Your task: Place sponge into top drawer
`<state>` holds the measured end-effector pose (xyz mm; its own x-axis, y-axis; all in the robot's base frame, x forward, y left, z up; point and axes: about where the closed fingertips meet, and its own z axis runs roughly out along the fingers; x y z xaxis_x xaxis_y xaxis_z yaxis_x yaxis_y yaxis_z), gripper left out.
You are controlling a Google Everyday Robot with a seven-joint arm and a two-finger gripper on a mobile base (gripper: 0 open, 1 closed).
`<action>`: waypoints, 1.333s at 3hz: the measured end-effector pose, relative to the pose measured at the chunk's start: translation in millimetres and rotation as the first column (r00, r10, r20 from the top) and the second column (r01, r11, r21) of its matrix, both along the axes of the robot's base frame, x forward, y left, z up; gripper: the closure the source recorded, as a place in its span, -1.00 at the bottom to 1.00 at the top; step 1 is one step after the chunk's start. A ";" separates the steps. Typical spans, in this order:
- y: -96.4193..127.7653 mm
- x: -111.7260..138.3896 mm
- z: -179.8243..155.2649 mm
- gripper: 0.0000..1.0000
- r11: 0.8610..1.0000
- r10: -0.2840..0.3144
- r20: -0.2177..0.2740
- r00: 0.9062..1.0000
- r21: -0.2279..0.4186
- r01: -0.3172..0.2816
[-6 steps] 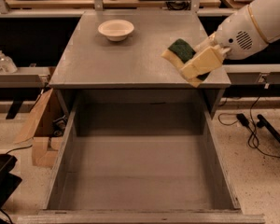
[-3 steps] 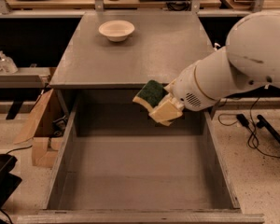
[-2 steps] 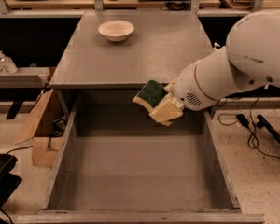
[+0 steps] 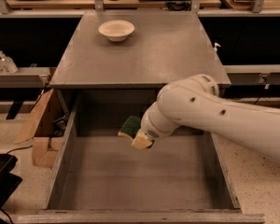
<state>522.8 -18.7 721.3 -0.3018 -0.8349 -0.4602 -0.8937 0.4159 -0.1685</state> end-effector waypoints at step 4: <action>11.5 12.5 -69.2 -0.59 0.994 0.047 0.001 0.999 -0.099 -0.047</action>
Offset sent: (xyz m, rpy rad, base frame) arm 0.0097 0.0095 -0.0615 -0.0740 0.0084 0.0305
